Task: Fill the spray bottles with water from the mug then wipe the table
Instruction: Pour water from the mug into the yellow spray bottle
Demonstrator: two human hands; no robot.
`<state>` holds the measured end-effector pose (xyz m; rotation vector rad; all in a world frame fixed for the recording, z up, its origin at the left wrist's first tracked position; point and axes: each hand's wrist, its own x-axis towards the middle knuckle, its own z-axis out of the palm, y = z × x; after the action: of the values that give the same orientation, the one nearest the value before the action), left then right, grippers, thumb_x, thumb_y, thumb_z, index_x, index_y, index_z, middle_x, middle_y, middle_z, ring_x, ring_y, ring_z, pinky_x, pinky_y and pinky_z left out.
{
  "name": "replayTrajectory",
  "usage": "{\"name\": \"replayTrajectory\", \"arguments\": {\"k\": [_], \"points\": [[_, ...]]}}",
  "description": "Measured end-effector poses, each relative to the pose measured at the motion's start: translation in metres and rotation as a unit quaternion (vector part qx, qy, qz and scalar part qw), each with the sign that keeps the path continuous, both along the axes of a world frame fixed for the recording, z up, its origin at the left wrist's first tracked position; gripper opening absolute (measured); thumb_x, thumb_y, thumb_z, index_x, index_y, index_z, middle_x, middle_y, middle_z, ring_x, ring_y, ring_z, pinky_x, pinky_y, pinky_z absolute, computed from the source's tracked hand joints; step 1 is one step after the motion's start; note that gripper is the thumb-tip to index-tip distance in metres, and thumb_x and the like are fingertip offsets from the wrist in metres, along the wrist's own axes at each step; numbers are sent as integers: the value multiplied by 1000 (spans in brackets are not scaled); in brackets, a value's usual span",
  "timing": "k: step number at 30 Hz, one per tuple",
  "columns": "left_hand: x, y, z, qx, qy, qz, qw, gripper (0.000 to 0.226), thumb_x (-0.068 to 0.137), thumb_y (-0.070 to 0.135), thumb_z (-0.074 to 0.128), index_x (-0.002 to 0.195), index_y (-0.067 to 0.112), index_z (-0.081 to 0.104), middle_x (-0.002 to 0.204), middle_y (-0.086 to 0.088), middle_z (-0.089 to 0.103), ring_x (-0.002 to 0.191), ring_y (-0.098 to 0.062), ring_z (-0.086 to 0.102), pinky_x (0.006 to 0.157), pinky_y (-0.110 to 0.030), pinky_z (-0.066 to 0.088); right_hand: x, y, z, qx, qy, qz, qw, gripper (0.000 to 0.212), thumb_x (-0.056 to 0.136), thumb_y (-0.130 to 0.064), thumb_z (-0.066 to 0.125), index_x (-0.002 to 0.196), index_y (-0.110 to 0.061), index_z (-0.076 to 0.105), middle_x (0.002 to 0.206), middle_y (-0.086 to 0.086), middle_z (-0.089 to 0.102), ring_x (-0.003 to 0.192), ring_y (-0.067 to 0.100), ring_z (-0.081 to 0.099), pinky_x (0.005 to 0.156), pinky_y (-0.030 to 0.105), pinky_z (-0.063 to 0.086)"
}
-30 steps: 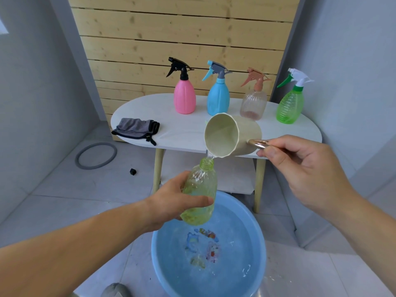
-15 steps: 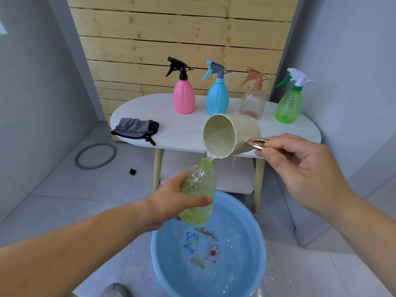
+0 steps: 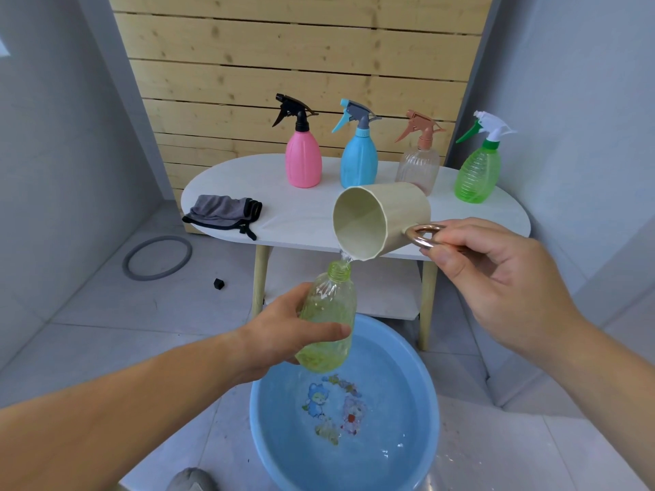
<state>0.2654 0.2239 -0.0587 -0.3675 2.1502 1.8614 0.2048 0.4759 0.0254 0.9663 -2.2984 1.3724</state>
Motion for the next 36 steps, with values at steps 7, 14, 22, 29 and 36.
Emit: {"name": "replayTrajectory", "arguments": {"k": [7,14,22,29,36], "points": [[0,0,0,-4,0,2,1000,67,65,35,90,125,42,61,115,6,75,102,-22,76,89,-57,61,-1,0,-1,16,26,-1,1000,15,89,-18,61,93,-13,74,105,-7,70,108,11,64,95,24,48],[0,1,1,-2,-1,-2,1000,62,74,30,91,126,40,60,115,5,75,102,-22,76,89,-57,61,-1,0,1,32,61,5,998,11,91,-28,58,96,-28,68,106,-12,67,112,7,60,96,16,44],[1,1,1,0,-1,-1,1000,67,66,34,90,125,41,60,113,6,75,101,-22,76,89,-58,61,-1,-1,0,51,100,-2,994,26,91,-29,55,96,-11,73,104,-11,65,113,8,59,97,13,40],[0,1,0,-3,-4,3,1000,66,66,35,90,124,41,61,115,6,74,103,-23,75,90,-60,60,-2,0,-2,60,136,6,989,24,91,-24,57,94,-7,73,102,0,67,114,17,60,99,24,45],[0,1,0,-1,-4,3,1000,60,75,28,91,123,43,60,116,6,74,103,-23,75,89,-59,60,-3,-1,-4,78,172,26,982,17,90,-17,60,93,-7,72,100,0,67,118,22,57,101,33,45]]}}
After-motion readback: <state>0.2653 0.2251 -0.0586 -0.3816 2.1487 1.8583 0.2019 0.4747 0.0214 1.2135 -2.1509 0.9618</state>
